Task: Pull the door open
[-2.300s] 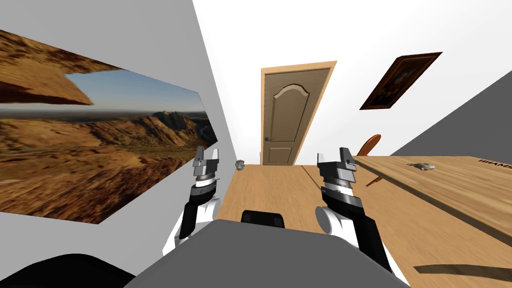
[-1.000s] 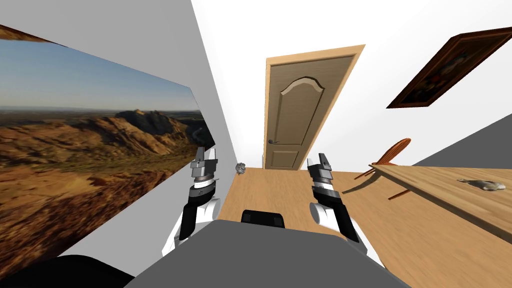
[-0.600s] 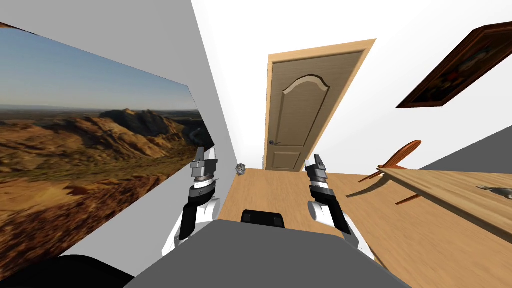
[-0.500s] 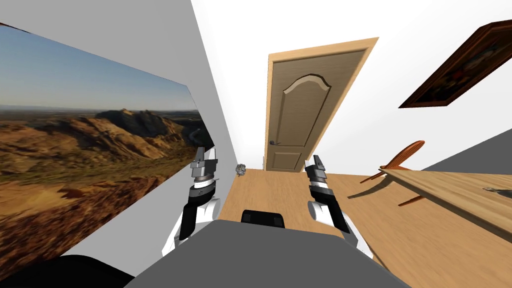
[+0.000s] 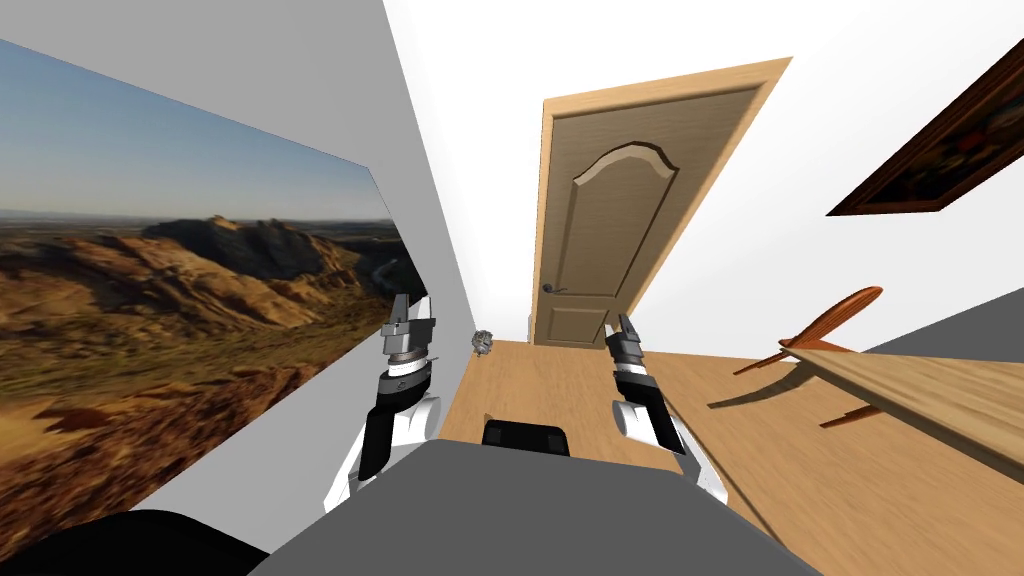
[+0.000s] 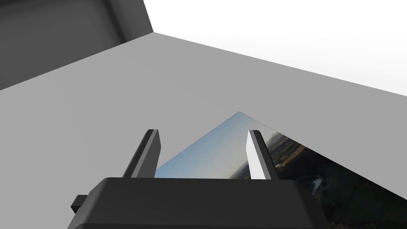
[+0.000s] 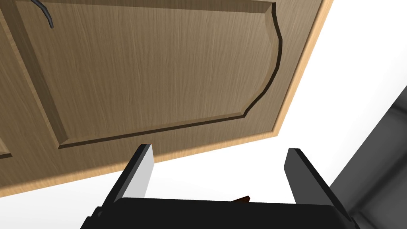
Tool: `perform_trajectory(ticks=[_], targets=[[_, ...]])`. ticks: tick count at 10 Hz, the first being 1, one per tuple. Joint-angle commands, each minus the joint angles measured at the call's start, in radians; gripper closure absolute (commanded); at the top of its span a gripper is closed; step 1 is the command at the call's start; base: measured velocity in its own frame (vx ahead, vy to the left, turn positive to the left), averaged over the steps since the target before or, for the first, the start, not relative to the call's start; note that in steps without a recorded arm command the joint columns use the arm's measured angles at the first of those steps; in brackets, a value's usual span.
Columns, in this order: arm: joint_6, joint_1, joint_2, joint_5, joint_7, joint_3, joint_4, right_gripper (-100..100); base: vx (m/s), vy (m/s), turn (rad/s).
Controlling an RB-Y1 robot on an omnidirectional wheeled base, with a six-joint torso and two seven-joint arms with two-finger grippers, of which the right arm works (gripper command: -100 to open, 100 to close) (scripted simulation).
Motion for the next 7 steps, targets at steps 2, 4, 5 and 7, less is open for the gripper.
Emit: perform_trajectory(ticks=[2, 4, 5, 7], targets=[[-0.015, -0.019, -0.011, 0.006, -0.008, -0.008, 0.056, -100, 0.060, 0.010, 0.015], [-0.024, -0.042, -0.019, 0.017, -0.015, -0.014, 0.113, -100, 0.085, 0.021, 0.029], [-0.029, -0.053, -0.023, 0.022, -0.018, -0.017, 0.142, -100, 0.113, 0.020, 0.026], [-0.038, -0.075, -0.030, 0.032, -0.025, -0.023, 0.199, -100, 0.106, 0.011, 0.028]])
